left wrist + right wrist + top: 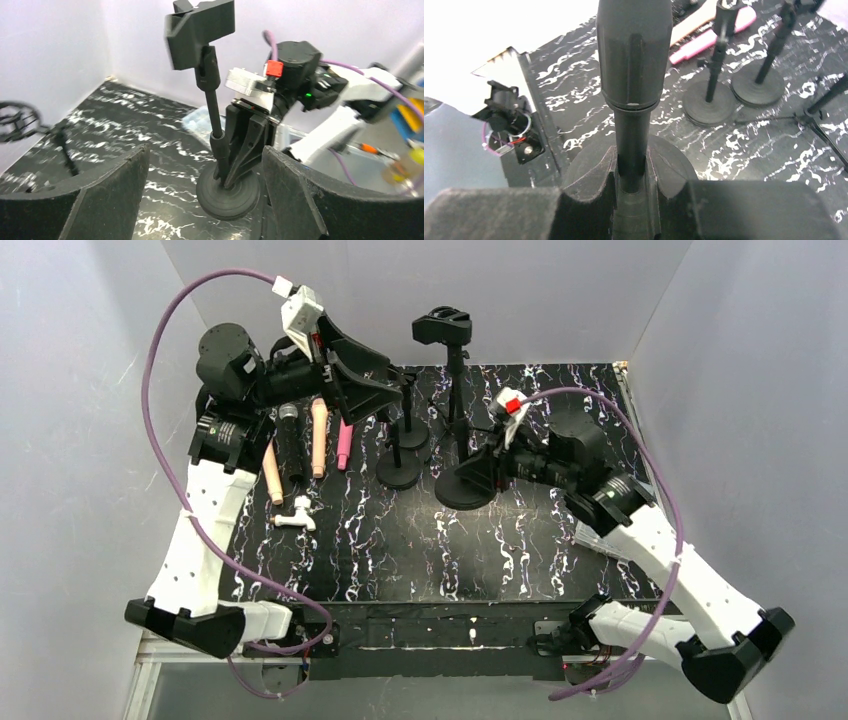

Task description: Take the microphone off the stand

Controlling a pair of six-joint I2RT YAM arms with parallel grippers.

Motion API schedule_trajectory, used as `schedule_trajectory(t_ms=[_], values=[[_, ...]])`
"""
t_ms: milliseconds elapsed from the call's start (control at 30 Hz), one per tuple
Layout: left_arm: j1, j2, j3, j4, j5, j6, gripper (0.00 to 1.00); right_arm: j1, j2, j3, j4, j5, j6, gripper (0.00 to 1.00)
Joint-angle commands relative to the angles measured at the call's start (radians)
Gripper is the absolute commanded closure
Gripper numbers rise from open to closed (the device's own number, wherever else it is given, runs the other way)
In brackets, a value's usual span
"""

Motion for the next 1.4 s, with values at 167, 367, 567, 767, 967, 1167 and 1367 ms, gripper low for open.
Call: schedule_trajectory(t_ms=[167,367,567,767,967,1167,1367], values=[[0.033,0.120,0.198,0.198,0.361,-0.227,0.19,-0.002,-0.108,-0.057,0.087,-0.175,-0.037,0.99],[0.032,0.201,0.325,0.198,0.416,-0.272,0.19,0.014,-0.100,-0.086,0.078,-0.143,-0.067,0.99],[0.013,0.231,0.320,0.193,0.400,-0.293,0.22,0.050,-0.079,-0.094,0.063,-0.098,-0.085,0.99],[0.010,0.274,0.329,0.178,0.387,-0.293,0.30,0.099,-0.055,-0.078,0.033,-0.041,-0.145,0.99],[0.010,0.277,0.306,0.175,0.436,-0.296,0.36,0.105,-0.077,-0.076,0.005,0.017,-0.167,0.99],[0.009,0.234,0.235,0.174,0.470,-0.283,0.42,0.105,-0.079,-0.070,-0.017,0.028,-0.179,0.99],[0.003,0.207,0.189,0.155,0.459,-0.260,0.52,0.105,-0.077,-0.067,-0.015,0.034,-0.183,0.99]])
